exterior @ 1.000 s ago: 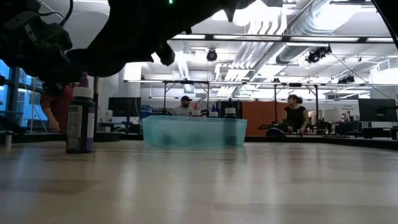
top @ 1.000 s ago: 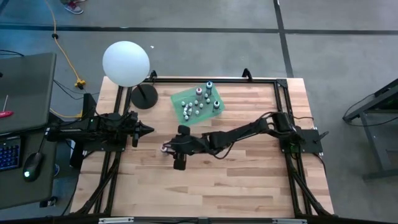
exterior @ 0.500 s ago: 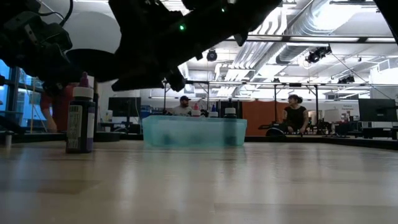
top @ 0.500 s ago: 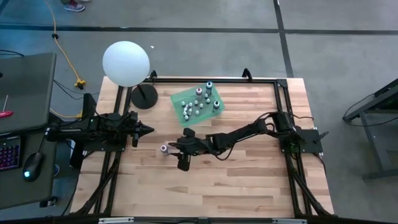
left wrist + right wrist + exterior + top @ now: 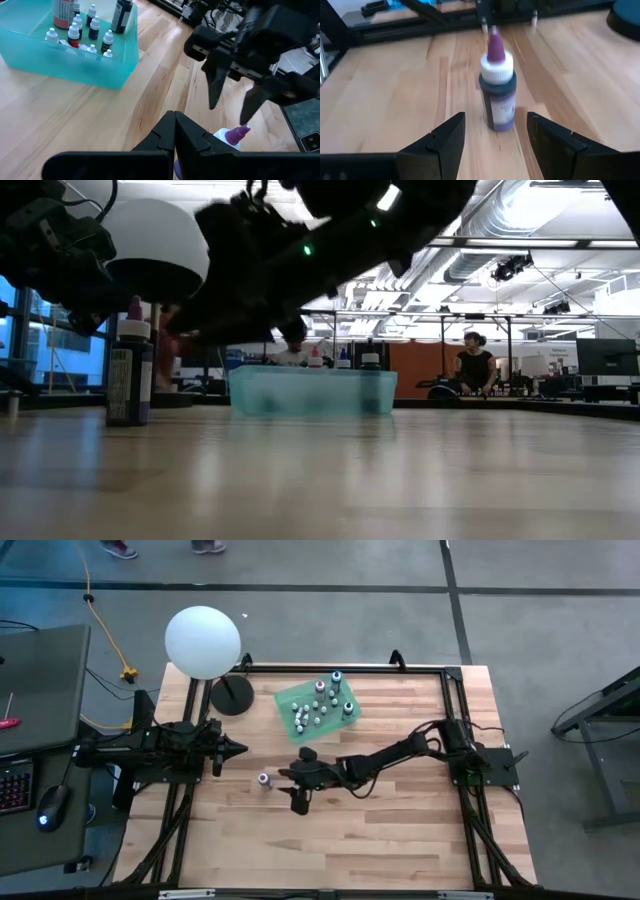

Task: Pick & Place food coloring
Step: Put the large purple dye bottles in the green bin

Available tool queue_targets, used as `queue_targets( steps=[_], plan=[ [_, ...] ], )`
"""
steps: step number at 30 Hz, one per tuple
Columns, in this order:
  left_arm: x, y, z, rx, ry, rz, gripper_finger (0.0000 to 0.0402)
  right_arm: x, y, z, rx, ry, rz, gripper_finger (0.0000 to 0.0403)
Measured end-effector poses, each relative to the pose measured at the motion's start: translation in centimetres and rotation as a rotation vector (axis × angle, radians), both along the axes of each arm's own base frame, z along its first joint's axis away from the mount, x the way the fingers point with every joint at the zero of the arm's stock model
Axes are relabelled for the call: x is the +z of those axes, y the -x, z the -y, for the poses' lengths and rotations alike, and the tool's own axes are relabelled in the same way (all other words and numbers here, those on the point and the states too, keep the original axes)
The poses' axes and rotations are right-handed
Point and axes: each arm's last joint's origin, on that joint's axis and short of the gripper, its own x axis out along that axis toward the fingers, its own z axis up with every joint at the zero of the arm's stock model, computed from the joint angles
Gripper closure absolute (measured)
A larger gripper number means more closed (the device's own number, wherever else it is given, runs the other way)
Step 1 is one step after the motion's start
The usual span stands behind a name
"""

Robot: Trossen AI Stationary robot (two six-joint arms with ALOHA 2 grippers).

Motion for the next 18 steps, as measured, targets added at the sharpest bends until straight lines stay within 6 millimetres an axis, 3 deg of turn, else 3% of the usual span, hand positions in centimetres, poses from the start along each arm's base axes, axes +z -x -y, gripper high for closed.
queue_targets(
  steps=[7,18],
  plan=[
    [0.0,0.0,0.0,0.0,0.0,0.0,0.0401,-1.6,0.9,0.6,-0.032,-0.052,-0.036,0.0198],
    [0.0,0.0,0.0,0.0,0.0,0.0,0.0401,-0.8,0.4,1.1,0.028,-0.069,0.037,0.0198]
  ],
)
